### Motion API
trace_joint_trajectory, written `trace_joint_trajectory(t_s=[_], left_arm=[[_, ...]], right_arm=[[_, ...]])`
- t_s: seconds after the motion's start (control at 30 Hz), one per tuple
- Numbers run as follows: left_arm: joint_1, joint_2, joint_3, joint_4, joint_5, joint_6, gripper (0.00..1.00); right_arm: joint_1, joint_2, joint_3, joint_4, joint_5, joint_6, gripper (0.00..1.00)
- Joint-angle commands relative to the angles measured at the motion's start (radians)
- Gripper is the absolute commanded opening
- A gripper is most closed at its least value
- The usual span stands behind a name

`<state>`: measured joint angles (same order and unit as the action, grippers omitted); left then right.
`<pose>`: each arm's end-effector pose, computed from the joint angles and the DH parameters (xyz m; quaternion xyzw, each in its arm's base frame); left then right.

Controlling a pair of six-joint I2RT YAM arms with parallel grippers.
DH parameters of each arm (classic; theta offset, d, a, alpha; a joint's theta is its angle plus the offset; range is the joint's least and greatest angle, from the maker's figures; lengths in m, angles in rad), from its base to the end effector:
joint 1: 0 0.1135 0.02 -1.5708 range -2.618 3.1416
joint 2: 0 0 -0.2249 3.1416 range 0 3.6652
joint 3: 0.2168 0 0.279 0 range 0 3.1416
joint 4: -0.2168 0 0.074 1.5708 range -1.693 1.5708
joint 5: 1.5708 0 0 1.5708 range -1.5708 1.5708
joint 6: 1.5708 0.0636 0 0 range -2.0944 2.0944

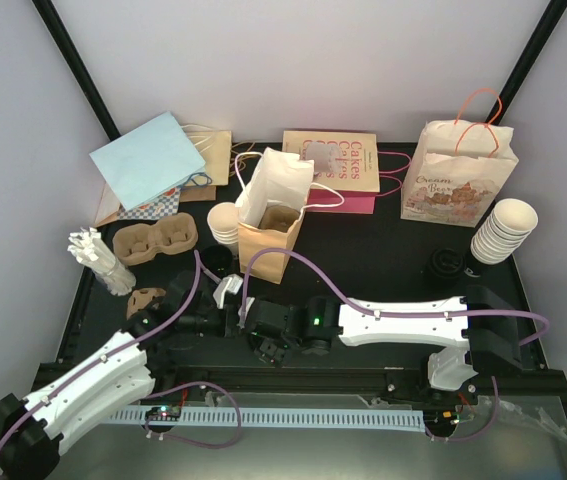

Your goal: Pack the takeout coffee

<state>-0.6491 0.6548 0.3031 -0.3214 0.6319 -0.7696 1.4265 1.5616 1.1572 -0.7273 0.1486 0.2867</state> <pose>0.1494 -0.1605 0.1348 0.0830 0.8629 -0.4811 0.1306 0.0597 0.3452 0.1624 -0.5115 0.8282 0.1167 0.1970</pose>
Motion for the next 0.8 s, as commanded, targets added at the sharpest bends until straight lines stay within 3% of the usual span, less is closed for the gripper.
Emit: trace_joint_trajectory(t_s=[0.0,0.23,0.37,0.53,0.77], left_arm=[[-0.006,0.035,-0.09,-0.104,-0.062,-0.027,0.32],[-0.005,0.037,-0.146,-0.016,-0.019,-0.062,0.32],[-0.003,-0.014,-0.065,-0.048,-0.026,-0.039,0.48],[-0.002,-0.092,0.114,-0.154,-0.148,-0.002,0.67],[0.01,-0.119,0.303,-0.298,-0.266,0.064,0.75]], right_arm=[[0.029,0.128,-0.091,-0.17,-0.148,-0.014,0.64],[0.03,0.139,-0.084,-0.181,-0.139,-0.006,0.64],[0.026,0.13,-0.08,-0.203,-0.091,0.019,0.63],[-0.002,0.091,-0.077,-0.237,-0.009,0.07,0.63],[-0.059,0.004,-0.052,-0.279,0.043,0.105,0.63]])
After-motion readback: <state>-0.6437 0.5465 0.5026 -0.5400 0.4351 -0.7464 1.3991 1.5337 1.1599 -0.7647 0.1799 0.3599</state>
